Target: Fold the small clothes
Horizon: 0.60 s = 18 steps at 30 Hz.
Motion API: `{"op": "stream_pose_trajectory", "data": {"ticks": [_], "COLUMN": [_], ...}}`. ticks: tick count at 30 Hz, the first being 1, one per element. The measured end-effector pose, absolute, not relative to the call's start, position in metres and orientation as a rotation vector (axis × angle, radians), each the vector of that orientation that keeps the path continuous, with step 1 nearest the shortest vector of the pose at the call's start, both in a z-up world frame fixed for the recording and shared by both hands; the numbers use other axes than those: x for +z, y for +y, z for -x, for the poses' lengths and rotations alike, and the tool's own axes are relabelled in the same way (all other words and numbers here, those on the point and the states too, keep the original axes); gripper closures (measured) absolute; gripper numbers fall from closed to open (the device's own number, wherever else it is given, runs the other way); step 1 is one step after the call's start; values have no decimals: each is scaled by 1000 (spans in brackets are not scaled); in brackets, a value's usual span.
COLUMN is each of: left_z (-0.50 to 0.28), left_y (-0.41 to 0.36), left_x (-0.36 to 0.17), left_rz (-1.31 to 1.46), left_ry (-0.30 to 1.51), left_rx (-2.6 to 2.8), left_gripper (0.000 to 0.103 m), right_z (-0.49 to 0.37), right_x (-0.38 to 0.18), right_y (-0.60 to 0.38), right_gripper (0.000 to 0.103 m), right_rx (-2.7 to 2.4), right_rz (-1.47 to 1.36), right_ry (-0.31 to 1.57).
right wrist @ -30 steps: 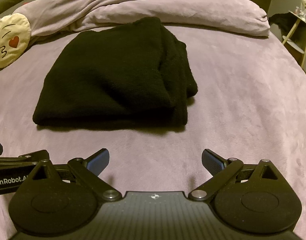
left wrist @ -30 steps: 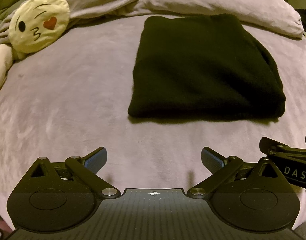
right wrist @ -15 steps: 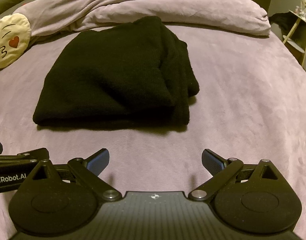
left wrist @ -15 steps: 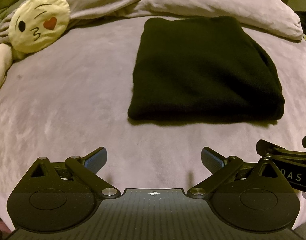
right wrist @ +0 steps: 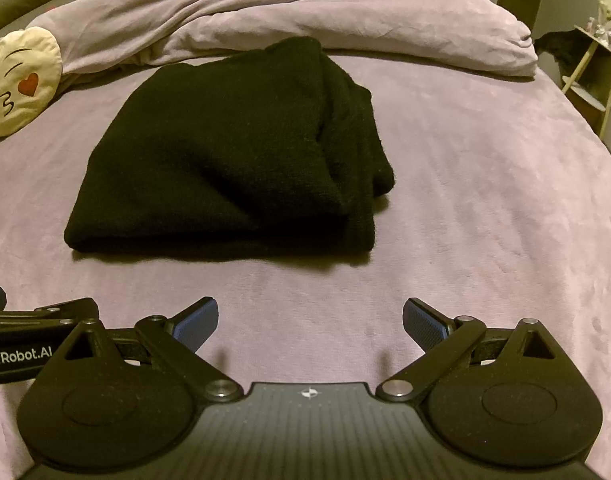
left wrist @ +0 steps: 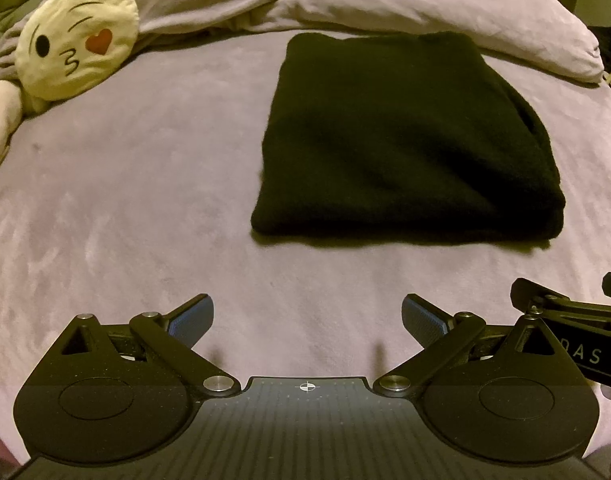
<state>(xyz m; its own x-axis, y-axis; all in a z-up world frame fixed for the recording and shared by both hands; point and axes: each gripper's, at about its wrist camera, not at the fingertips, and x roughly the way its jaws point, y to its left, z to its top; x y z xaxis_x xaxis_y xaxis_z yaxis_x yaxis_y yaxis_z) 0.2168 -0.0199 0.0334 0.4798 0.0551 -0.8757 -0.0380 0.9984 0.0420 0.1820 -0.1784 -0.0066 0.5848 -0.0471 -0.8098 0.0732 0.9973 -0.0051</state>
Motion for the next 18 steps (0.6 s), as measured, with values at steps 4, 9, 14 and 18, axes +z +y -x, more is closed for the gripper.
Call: {"op": "stream_pose_trajectory", "data": {"ticks": [4,9,14,18], "left_z": [-217,-216,-217,-217], "left_y": [-20,-20,-20,-21], "left_x": [33,32,32,33], "left_rz": [-15,-7,-6,-1], "left_ry": [1066,1068,1064,1063], "left_rx": [54,53,53,55], "left_gripper": [0,0,0,0], "right_z": [-182,-182,-182,-182], "right_x": [-7,-6,-6,-6], "right_y": [-179,-179,-179,-178], "right_gripper": [4,4,4,4], "right_rx": [-71,-73,-76,-77], "right_rz": [-27,-22,-24,-18], "right_ry": [942,941,942,941]}}
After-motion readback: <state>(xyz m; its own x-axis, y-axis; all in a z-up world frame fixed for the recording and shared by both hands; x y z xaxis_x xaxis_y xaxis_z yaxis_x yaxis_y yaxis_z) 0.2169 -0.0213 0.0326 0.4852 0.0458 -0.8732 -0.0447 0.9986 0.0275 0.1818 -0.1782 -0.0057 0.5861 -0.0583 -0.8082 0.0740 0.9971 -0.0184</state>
